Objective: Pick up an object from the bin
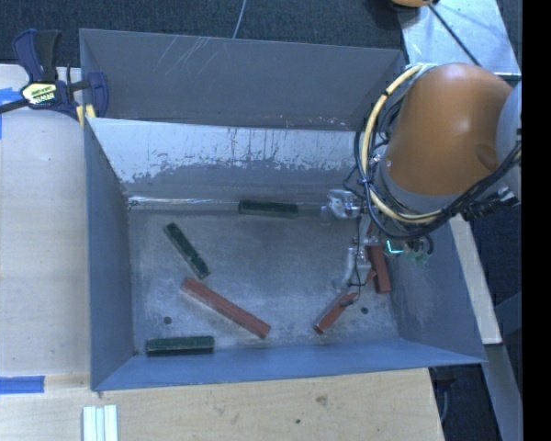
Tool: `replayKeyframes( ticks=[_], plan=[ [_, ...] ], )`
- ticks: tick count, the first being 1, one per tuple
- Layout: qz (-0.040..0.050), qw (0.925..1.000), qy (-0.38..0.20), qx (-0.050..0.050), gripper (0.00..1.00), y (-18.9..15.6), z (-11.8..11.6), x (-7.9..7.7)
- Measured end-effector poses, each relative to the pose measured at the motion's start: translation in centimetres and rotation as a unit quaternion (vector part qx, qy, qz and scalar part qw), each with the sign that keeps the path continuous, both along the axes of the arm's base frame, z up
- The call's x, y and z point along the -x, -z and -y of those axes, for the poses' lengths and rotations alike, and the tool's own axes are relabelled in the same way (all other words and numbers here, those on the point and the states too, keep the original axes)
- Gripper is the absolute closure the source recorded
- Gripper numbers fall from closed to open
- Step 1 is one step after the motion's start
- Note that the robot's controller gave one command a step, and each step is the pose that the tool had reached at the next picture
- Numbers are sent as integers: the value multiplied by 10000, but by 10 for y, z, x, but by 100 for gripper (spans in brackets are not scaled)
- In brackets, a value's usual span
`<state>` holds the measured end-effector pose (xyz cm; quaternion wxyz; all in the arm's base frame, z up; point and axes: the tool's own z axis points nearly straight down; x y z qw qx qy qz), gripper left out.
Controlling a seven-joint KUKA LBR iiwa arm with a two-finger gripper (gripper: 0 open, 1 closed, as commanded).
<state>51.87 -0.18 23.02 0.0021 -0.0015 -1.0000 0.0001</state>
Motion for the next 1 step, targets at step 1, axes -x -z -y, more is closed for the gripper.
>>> replayKeyframes(
  ticks=[1],
  plan=[
    [39, 10000, 0, 0, 0, -4, 0, -2]
  ],
)
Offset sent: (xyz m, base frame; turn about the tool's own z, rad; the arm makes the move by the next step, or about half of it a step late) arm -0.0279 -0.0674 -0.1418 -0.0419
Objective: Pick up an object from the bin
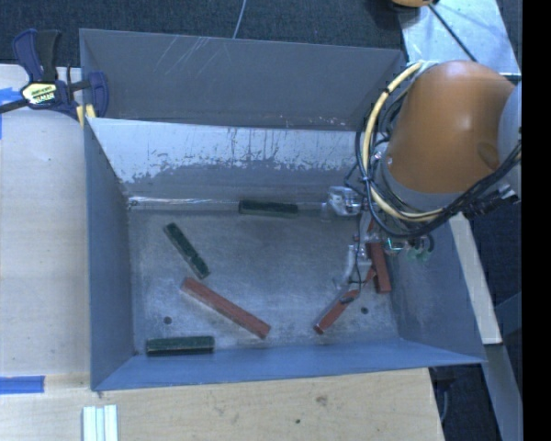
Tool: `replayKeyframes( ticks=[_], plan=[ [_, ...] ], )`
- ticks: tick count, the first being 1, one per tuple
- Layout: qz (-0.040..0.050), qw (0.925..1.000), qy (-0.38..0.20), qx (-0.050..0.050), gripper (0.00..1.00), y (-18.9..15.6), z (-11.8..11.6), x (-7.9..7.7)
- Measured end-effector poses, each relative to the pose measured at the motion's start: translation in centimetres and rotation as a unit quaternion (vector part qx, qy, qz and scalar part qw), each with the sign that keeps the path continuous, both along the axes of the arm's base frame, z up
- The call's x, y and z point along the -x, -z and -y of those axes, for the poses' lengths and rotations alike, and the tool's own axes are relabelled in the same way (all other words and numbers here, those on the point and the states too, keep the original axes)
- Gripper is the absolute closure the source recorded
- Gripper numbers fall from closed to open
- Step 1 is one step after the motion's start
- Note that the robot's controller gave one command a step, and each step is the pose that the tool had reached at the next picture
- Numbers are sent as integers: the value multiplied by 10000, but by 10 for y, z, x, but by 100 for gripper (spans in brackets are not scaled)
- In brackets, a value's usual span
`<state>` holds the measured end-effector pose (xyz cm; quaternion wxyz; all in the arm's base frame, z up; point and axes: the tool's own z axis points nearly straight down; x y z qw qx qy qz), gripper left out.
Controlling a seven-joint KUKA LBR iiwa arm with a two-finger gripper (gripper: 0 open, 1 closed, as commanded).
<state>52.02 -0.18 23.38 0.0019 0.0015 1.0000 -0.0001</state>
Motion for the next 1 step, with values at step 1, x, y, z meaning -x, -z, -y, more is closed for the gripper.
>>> replayKeyframes(
  ticks=[1],
  plan=[
    [30, 9999, -96, 2, 0, 54, 26, 10]
  ],
)
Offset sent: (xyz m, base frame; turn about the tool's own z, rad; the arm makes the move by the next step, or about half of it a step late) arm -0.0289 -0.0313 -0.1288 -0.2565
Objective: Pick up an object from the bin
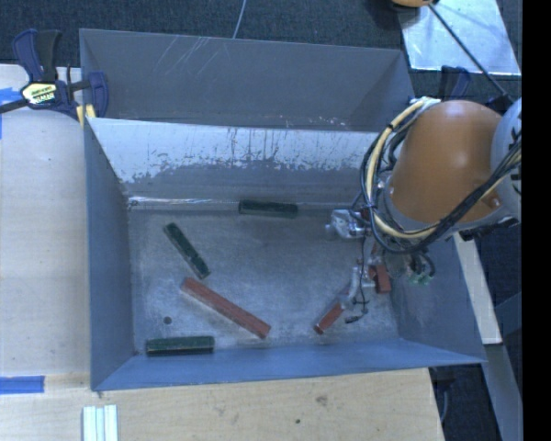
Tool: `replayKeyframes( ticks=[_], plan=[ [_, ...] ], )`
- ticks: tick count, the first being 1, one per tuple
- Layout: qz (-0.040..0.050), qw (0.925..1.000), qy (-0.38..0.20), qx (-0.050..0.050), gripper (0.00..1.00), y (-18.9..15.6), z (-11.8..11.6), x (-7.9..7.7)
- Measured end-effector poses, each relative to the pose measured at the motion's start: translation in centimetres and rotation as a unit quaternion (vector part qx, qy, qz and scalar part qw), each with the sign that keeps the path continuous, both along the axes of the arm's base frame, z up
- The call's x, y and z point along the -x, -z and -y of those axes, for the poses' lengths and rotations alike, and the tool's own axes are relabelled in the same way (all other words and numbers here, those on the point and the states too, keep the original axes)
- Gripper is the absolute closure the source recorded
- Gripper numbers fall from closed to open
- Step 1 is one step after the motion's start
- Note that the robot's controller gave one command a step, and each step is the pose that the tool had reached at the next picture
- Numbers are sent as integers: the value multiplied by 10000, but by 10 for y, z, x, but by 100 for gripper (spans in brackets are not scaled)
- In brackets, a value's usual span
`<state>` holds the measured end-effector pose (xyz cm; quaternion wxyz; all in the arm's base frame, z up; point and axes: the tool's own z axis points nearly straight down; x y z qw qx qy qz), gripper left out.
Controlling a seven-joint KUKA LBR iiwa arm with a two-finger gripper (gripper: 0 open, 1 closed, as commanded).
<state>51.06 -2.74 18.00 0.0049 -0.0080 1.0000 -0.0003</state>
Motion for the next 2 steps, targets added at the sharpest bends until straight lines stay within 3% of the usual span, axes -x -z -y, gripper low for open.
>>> replayKeyframes(
  ticks=[1, 2],
  plan=[
    [-29, 9963, -856, 6, 0, 50, 5, 12],
    [-42, 9757, -2190, 8, 100, 97, 6, 27]
  ],
)
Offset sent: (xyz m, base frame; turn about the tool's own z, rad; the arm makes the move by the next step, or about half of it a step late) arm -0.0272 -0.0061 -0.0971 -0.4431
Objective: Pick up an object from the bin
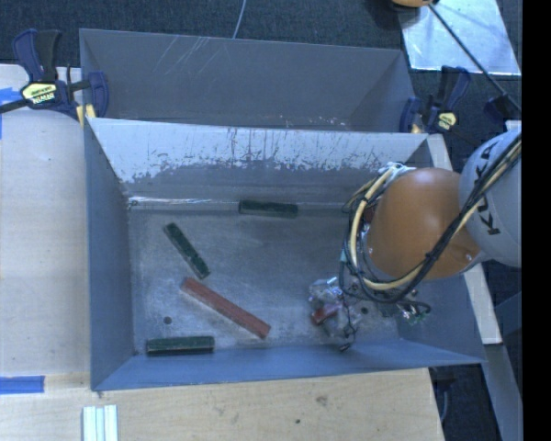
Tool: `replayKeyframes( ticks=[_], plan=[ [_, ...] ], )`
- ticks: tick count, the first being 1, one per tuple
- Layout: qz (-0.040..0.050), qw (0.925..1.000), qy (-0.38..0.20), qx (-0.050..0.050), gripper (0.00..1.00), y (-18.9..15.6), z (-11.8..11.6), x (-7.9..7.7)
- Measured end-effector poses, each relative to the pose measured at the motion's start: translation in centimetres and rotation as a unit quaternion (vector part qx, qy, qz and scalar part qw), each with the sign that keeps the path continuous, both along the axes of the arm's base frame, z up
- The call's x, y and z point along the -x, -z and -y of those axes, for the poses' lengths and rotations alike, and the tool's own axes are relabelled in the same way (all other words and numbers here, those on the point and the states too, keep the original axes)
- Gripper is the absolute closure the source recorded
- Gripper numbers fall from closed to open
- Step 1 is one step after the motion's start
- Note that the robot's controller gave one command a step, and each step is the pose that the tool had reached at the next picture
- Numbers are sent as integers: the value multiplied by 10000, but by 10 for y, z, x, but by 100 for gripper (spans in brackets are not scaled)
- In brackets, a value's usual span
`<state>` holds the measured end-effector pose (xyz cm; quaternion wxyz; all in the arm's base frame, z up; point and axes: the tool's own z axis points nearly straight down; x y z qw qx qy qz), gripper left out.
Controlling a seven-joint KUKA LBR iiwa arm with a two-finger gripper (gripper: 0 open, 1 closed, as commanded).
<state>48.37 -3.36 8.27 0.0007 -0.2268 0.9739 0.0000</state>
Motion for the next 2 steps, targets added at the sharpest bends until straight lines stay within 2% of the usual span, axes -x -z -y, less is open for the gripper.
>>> replayKeyframes(
  ticks=[1, 2],
  plan=[
    [0, 10000, -1, 0, 100, 0, 0, 0],
    [2, 10000, 1, -1, 100, -146, -12, -15]
  ],
)
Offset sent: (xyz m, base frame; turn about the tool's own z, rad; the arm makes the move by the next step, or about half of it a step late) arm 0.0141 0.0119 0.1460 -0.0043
